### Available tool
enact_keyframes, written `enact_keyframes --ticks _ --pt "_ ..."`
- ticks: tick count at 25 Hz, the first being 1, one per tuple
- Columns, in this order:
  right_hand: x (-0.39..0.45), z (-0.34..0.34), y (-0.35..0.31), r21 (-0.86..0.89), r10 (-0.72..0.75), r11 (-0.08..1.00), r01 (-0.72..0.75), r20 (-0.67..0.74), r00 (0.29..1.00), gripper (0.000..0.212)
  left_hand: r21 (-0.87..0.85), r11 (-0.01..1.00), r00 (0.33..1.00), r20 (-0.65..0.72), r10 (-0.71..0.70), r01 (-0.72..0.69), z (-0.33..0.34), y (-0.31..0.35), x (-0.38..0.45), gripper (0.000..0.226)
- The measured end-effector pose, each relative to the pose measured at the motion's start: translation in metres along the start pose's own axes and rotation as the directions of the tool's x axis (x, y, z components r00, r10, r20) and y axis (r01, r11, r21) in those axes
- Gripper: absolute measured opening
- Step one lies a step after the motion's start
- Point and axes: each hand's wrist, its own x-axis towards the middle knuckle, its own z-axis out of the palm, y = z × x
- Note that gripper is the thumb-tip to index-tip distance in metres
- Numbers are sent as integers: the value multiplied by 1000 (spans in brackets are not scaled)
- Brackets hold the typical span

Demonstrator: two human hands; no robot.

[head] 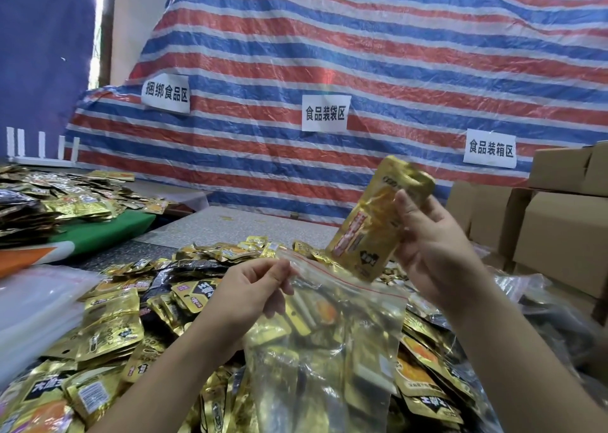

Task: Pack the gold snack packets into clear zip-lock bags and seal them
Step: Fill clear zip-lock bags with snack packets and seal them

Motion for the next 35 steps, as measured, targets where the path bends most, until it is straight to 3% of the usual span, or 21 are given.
enact_keyframes --ticks 7,10,13,18,23,26,31,35 --pt "-4 -12 8 -440 170 897 -40 259 951 32 25 1000 1000 10 2 -2 1 4 -3 28" --pt "-2 -7 -2 -649 335 760 -13 374 865 41 80 997 1000 10 16 -17 4 6 -6 30" --pt "0 4 -11 -791 435 609 65 401 806 31 139 990 999 41 8 -14 9 6 -9 34" --pt "3 19 -15 -864 445 499 60 316 838 16 85 996 999 25 -23 21 11 8 -10 32" --pt "4 20 -16 -815 462 577 -59 267 846 19 -19 998 998 17 -63 63 8 8 -7 32" --pt "3 20 -12 -837 458 546 -40 258 851 14 -30 998 998 10 -61 61 9 8 -8 30" --pt "-1 19 -13 -828 539 560 -24 342 770 28 -3 997 997 1 -80 80 11 7 -9 34" --pt "1 20 -13 -913 572 407 42 290 767 21 29 998 998 17 -64 64 14 5 -11 32"
